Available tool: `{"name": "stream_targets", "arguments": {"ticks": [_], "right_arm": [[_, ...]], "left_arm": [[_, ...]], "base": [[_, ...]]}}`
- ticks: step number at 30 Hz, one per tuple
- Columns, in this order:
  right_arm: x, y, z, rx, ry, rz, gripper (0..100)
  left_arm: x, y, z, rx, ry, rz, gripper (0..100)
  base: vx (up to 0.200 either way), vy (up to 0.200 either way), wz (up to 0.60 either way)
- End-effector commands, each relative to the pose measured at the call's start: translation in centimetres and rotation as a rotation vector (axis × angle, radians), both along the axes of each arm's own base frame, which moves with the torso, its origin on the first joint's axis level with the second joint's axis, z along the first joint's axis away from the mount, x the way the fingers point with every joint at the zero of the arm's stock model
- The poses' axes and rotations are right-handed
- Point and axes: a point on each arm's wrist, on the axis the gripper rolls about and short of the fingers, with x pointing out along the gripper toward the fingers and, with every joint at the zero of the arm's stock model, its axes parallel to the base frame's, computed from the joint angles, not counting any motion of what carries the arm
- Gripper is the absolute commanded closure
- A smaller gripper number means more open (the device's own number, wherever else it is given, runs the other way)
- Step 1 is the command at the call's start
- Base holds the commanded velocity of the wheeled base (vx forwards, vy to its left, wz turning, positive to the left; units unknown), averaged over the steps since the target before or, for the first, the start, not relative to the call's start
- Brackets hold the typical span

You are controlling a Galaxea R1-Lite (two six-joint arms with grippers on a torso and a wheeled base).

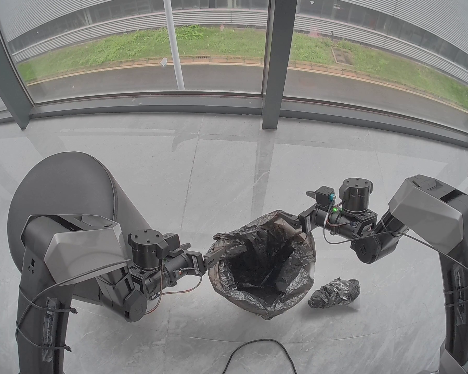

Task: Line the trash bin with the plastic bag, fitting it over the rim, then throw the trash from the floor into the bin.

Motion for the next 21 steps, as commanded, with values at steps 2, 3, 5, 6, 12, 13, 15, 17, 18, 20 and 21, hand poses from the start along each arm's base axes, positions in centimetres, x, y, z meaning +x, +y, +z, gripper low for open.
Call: {"name": "stream_targets", "arguments": {"ticks": [2,3,5,6,12,13,15,17,18,20,21], "right_arm": [[1.2,-0.2,-0.4,0.007,-0.021,-0.022,0],[1.2,-0.2,-0.4,0.007,-0.021,-0.022,0],[2.3,-0.2,0.3,0.026,-0.059,-0.078,0],[2.4,-0.1,0.3,0.026,-0.061,-0.079,0],[1.7,0.2,-0.3,0.05,-0.011,-0.076,0],[1.1,0.2,-0.8,0.043,0.011,-0.067,0],[0.6,0.5,-0.4,0.047,0.011,-0.043,0],[0.4,0.8,0.2,0.053,0.004,-0.027,0],[0.2,1.1,0.8,0.055,-0.001,-0.019,0],[-0.5,1.2,1.4,0.054,0.007,-0.004,0],[-1.2,1.5,1.5,0.053,0.022,0.02,0]], "left_arm": [[0.0,-0.1,0.0,-0.001,-0.002,-0.002,0],[0.0,-0.1,0.0,-0.001,-0.002,-0.002,0],[-0.1,-0.3,-0.1,0.001,0.002,-0.005,0],[-0.1,-0.3,-0.1,0.001,0.002,-0.007,0],[-0.2,-0.5,-0.2,0.003,0.005,-0.012,0],[-0.3,-0.6,-0.3,0.004,0.006,-0.013,0],[-0.3,-0.9,-0.4,0.004,0.006,-0.019,0],[-0.3,-1.0,-0.4,0.003,0.005,-0.024,0],[-0.4,-1.3,-0.4,0.002,0.004,-0.032,0],[-0.5,-1.6,-0.6,0.002,0.004,-0.042,0],[-0.5,-1.8,-0.6,0.0,0.001,-0.047,0]], "base": [[0.0,0.0,0.0],[0.0,0.0,0.0],[0.0,0.0,0.0],[0.0,0.0,0.0],[0.0,0.0,0.0],[0.0,0.0,0.0],[0.0,0.0,0.0],[0.0,0.0,0.0],[0.0,0.0,0.0],[0.0,0.0,0.0],[0.0,0.0,0.0]]}}
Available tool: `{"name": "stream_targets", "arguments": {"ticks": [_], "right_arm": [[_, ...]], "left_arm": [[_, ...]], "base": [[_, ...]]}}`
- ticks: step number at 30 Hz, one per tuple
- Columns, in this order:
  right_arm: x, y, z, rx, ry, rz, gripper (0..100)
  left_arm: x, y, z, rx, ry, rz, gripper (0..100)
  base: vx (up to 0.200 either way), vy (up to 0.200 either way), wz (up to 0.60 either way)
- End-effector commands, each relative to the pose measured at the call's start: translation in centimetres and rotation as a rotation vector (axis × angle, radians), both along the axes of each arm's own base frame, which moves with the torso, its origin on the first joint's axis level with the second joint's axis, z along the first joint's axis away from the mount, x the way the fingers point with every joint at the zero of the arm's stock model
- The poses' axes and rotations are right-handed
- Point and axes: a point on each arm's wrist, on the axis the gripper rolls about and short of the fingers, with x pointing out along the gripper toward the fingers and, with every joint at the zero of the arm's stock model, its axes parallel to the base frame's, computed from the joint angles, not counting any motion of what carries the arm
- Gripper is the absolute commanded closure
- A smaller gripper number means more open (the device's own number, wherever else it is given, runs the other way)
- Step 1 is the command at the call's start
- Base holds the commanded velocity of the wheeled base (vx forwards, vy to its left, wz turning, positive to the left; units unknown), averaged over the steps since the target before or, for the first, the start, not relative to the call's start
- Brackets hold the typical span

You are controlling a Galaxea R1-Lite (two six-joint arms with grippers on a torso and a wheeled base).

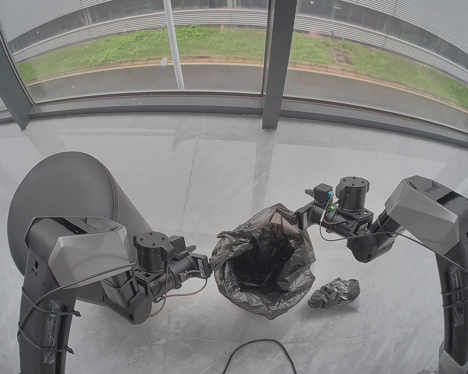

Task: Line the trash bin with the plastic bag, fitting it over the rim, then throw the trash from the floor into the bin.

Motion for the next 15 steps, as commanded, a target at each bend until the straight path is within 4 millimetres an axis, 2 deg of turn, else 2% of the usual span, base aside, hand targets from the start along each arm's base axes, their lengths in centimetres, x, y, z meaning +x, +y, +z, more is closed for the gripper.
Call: {"name": "stream_targets", "arguments": {"ticks": [1,4,10,15], "right_arm": [[-2.6,0.9,1.4,-0.001,0.036,0.074,0],[-4.2,1.0,0.6,-0.021,0.082,0.099,0],[-4.4,0.7,0.9,-0.018,0.07,0.093,0],[-5.1,-0.6,1.5,-0.02,0.079,0.072,0]], "left_arm": [[-0.2,-1.0,-0.4,-0.002,0.0,-0.027,0],[-0.1,-1.8,-0.8,-0.002,-0.001,-0.04,0],[0.8,-2.1,-1.7,-0.012,-0.007,-0.03,0],[2.5,-0.8,-2.6,-0.031,-0.007,0.051,0]], "base": [[0.0,0.0,0.0],[0.0,0.0,0.0],[0.0,0.0,0.0],[0.0,0.0,0.0]]}}
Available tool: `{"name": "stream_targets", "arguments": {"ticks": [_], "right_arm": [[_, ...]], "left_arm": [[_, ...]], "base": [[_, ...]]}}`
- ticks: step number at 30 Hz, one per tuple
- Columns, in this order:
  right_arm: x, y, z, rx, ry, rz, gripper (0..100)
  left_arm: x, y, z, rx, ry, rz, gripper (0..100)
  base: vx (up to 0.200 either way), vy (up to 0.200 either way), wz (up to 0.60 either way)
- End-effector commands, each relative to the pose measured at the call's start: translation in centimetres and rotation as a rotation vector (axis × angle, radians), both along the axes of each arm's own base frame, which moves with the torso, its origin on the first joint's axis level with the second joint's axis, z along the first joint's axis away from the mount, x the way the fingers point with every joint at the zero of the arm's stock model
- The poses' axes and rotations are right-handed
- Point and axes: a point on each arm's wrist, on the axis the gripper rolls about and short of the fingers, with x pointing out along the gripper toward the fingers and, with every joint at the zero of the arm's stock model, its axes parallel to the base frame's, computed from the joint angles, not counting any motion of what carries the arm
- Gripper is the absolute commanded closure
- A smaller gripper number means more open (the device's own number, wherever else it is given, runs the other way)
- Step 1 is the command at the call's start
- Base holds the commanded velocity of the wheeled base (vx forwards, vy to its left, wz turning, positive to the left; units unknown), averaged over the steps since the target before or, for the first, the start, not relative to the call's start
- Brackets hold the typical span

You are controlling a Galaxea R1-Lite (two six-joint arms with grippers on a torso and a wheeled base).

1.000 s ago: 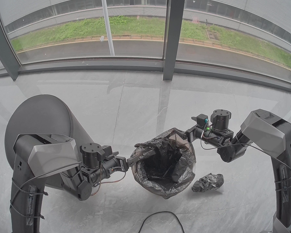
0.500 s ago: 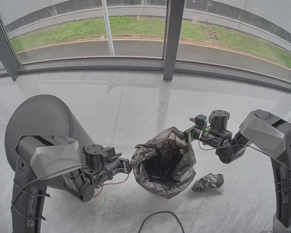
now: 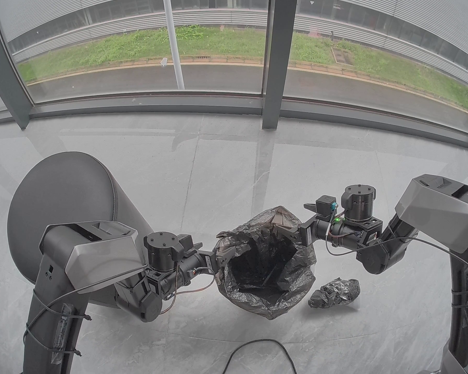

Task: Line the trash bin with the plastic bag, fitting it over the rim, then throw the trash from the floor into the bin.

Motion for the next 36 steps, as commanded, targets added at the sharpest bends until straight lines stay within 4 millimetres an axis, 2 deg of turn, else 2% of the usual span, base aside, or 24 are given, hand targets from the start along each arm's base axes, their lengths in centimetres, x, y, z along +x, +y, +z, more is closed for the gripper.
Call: {"name": "stream_targets", "arguments": {"ticks": [1,8,13,17,22,24,29,32,36], "right_arm": [[-1.0,-0.8,0.9,-0.002,0.0,-0.01,0],[-1.2,-0.9,1.1,0.011,-0.021,-0.013,0],[-1.6,-1.1,0.8,0.003,-0.003,-0.014,0],[-2.3,-1.4,-0.4,-0.016,0.043,-0.015,0],[-2.4,-1.4,0.1,-0.012,0.031,-0.015,0],[-3.2,-1.9,1.1,-0.008,0.025,-0.02,0],[-5.7,-2.6,1.1,-0.021,0.077,-0.02,0],[-5.9,-2.6,1.1,-0.017,0.073,-0.019,0],[-6.2,-2.3,1.2,-0.017,0.073,-0.008,0]], "left_arm": [[1.4,1.1,-1.5,0.0,0.009,0.064,0],[3.8,1.9,-0.3,-0.09,-0.052,0.146,0],[3.7,1.0,0.7,-0.139,-0.091,0.134,0],[3.0,-0.2,0.3,-0.132,-0.076,0.104,0],[2.4,-0.2,0.1,-0.125,-0.066,0.101,0],[1.7,0.0,2.1,-0.15,-0.104,0.098,0],[-1.1,-0.6,4.6,-0.228,-0.065,0.074,0],[-2.7,-1.6,5.3,-0.301,-0.028,0.096,0],[-3.8,-1.9,4.7,-0.287,0.006,0.108,0]], "base": [[0.0,0.0,0.0],[0.0,0.0,0.0],[0.0,0.0,0.0],[0.0,0.0,0.0],[0.0,0.0,0.0],[0.0,0.0,0.0],[0.0,0.0,0.0],[-0.133,0.0,0.0],[-0.2,0.0,0.0]]}}
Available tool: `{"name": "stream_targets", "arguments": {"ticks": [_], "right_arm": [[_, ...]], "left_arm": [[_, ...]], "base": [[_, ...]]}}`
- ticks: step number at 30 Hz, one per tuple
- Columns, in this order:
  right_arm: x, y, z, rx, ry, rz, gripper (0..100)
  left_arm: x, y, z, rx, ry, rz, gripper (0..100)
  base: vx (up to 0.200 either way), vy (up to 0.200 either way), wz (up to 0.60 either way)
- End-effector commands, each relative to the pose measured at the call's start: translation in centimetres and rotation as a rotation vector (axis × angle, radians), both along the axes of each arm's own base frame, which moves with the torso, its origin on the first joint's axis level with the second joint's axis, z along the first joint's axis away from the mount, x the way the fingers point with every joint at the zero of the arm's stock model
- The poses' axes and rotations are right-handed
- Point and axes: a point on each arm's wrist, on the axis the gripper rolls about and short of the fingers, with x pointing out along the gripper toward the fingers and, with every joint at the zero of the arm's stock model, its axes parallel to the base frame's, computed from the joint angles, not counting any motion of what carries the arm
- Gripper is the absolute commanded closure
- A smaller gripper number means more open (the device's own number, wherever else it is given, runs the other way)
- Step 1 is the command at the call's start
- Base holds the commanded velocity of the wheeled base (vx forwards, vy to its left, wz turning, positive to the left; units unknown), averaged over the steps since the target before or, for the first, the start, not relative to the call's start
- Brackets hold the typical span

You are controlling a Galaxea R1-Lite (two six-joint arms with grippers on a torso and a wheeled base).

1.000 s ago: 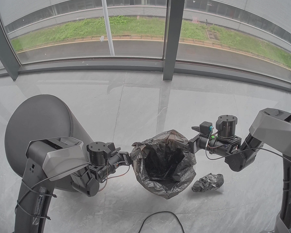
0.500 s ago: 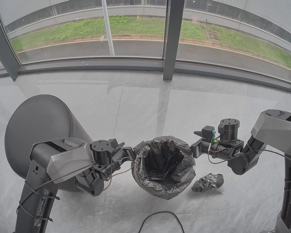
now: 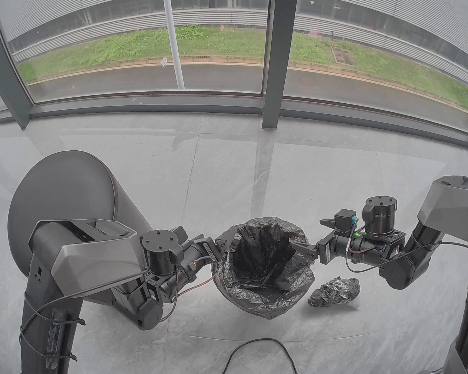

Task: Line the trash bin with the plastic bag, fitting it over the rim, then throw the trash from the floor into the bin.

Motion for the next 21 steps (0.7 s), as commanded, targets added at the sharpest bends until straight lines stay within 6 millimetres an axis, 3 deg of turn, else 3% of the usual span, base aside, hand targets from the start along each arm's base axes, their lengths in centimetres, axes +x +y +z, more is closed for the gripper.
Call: {"name": "stream_targets", "arguments": {"ticks": [1,9,21], "right_arm": [[-0.8,0.4,0.6,0.003,-0.006,0.017,0],[-1.7,1.0,-0.2,-0.008,0.034,0.04,0],[-0.1,-1.6,-2.2,-0.021,0.079,-0.059,0]], "left_arm": [[-1.6,-0.7,1.2,-0.006,-0.003,-0.021,0],[-2.1,-1.0,1.1,0.001,0.002,-0.034,0],[-1.8,-1.1,1.4,0.0,-0.014,-0.019,0]], "base": [[-0.2,0.0,0.0],[-0.2,0.0,0.0],[0.0,0.0,0.0]]}}
